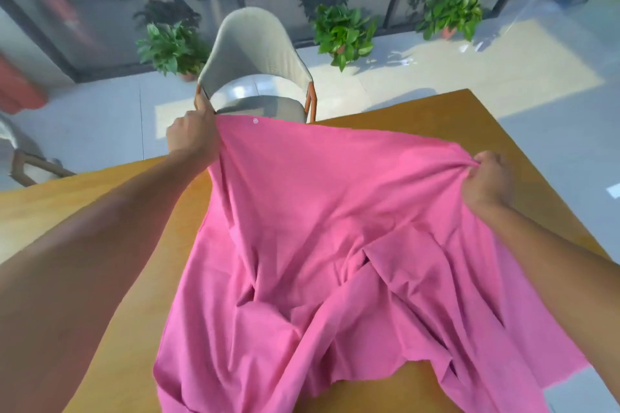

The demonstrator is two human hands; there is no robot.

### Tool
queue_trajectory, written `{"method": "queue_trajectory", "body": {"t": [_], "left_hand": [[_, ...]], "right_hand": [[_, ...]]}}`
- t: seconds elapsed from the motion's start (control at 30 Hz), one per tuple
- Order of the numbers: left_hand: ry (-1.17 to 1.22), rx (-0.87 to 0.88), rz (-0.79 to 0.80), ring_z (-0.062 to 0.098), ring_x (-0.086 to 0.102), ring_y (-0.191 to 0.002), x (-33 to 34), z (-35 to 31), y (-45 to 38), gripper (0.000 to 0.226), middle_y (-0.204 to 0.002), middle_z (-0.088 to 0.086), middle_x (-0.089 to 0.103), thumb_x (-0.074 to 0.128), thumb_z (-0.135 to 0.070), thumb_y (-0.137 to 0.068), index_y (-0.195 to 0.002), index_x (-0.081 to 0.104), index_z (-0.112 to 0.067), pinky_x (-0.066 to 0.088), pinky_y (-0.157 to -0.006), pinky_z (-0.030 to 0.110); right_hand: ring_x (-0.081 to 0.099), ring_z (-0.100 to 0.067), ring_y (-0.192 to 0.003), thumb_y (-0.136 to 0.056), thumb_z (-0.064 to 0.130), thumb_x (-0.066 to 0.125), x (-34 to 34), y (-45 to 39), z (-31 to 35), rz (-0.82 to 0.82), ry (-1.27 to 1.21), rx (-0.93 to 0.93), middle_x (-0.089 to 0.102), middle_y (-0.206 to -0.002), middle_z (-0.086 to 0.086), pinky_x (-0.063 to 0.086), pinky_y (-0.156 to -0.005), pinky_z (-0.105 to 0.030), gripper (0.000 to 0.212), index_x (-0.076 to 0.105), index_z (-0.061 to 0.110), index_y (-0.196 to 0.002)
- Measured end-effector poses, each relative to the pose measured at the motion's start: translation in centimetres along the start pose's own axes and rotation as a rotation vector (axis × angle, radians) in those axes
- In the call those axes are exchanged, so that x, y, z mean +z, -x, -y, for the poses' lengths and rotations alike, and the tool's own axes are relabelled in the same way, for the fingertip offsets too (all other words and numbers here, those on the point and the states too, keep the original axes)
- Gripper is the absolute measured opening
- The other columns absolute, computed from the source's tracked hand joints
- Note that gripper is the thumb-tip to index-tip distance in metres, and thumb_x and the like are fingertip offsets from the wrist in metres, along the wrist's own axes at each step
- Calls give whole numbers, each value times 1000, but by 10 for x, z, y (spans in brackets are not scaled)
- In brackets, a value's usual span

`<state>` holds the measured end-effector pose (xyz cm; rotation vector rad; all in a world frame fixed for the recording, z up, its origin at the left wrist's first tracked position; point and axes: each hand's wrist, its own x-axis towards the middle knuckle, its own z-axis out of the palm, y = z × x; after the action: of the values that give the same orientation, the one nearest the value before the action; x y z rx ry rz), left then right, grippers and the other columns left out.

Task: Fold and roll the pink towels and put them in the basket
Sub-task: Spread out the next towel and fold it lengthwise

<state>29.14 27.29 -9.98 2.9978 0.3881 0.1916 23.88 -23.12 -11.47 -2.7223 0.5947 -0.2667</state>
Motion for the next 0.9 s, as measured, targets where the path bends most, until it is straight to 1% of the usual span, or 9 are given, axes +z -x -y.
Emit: {"method": "queue_trajectory", "body": {"t": [0.13, 0.23, 0.3, 0.37, 0.43, 0.5, 0.6, 0.77, 0.9], "left_hand": [[-4, -130, -116, 48, 61, -95, -47, 30, -19, 50, -94, 27, 63, 36, 9, -84, -133, 37, -4, 37, -70, 47], [99, -183, -155, 48, 54, -107, -63, 43, -23, 39, -104, 29, 61, 36, 7, -87, -124, 40, -4, 41, -72, 53], [92, -173, -69, 46, 40, -129, -58, 52, -20, 44, -133, 28, 50, 44, 0, -92, -135, 38, -4, 44, -94, 58], [7, -142, 58, 42, 17, -148, -43, 58, -6, 63, -158, 21, 25, 50, -8, -93, -151, 26, -8, 27, -117, 55], [-31, -103, 144, 39, 7, -153, -21, 60, 16, 69, -166, 17, 11, 48, -13, -95, -157, 18, -11, 13, -123, 53], [-20, -60, 238, 40, 11, -152, 3, 57, 43, 67, -166, 16, 12, 46, -19, -99, -159, 17, -13, 15, -123, 57], [44, 13, 391, 39, 23, -146, 35, 46, 89, 64, -162, 14, 21, 51, -23, -98, -157, 25, -17, 29, -117, 61], [98, 41, 697, 39, 2, -152, 81, 29, 161, 75, -169, -1, -1, 59, -47, -96, -157, 16, -45, 21, -114, 72], [65, 11, 823, 38, -21, -152, 104, 39, 210, 93, -163, -12, -30, 62, -65, -88, -150, -8, -62, 14, -105, 84]], "right_hand": [[54, -40, -109, -89, 1, 48, -30, -29, 63, -71, -98, -169, 53, -121, -20, 43, -97, -43, 28, 58, 9, -113], [55, -33, -112, -89, 5, 56, -32, -31, 106, 42, -168, -282, 54, -127, -14, 42, -91, -32, 35, 55, 16, -123], [48, -29, -128, -90, 12, 64, -22, -18, 122, 211, -154, -348, 45, -144, -12, 39, -103, -33, 54, 46, 19, -141], [28, -27, -146, -91, 16, 66, -5, 3, 123, 333, -102, -409, 30, -158, -11, 27, -117, -38, 68, 35, 16, -152], [14, -27, -152, -93, 17, 64, 13, 27, 113, 401, -24, -414, 18, -164, -11, 21, -121, -42, 72, 29, 14, -156], [10, -30, -152, -95, 17, 62, 30, 51, 99, 465, 61, -382, 15, -165, -14, 20, -122, -43, 71, 26, 12, -157], [13, -33, -151, -96, 23, 60, 50, 84, 76, 540, 192, -310, 19, -163, -17, 27, -119, -46, 69, 27, 12, -156], [21, -35, -148, -97, 32, 57, 66, 115, 38, 584, 259, -140, 25, -160, -17, 33, -114, -51, 67, 28, 16, -155], [28, -37, -143, -90, 49, 64, 81, 145, 20, 687, 258, -75, 29, -156, -16, 34, -113, -49, 83, 23, 23, -157]]}}
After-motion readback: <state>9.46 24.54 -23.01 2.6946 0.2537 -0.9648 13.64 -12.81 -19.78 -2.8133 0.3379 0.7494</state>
